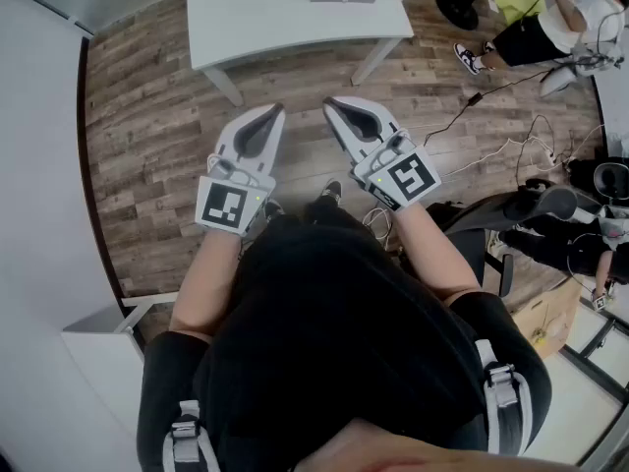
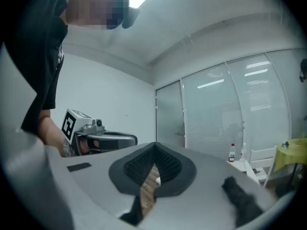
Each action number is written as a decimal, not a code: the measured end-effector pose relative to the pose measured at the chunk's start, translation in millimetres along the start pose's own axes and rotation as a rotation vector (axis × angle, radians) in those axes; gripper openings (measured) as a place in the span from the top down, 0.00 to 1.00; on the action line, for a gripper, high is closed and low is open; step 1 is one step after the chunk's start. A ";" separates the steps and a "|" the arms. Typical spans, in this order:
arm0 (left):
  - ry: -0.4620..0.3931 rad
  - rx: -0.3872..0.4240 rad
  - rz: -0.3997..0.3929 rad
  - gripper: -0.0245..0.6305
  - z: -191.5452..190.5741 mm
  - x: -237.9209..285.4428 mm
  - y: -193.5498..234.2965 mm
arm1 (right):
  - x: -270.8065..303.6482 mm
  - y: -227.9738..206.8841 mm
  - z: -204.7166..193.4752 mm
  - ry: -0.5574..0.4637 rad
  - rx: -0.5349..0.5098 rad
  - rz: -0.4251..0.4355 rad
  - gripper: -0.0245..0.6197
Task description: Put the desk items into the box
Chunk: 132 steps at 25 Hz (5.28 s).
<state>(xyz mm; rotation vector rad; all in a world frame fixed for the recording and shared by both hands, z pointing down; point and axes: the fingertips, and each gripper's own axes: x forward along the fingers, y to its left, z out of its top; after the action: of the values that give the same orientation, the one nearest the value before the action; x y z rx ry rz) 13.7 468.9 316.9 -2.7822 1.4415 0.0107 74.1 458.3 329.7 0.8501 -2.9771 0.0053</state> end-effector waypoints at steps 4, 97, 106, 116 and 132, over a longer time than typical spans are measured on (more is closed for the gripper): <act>-0.001 0.005 -0.002 0.95 1.2 -0.1 -2.8 | -1.7 1.4 -1.0 0.005 0.012 0.002 0.94; 0.008 0.015 0.079 0.95 -37.3 367.4 292.5 | 296.1 -375.6 -26.9 0.065 0.054 0.184 0.94; -0.005 0.019 0.233 0.95 -50.0 399.7 325.9 | 323.9 -419.4 -55.0 0.146 0.083 0.246 0.94; -0.005 0.019 0.235 0.95 -77.3 406.8 396.7 | 394.9 -434.2 -114.0 0.337 0.106 0.198 0.94; 0.016 -0.048 0.118 0.95 -135.3 429.4 471.9 | 474.7 -435.2 -217.4 0.666 0.143 0.138 0.94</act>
<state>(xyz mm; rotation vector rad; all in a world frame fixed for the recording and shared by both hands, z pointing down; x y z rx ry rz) -123.9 -155.4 446.1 -2.7361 1.6287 0.0236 -89.5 -158.4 564.1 0.5116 -2.4095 0.4220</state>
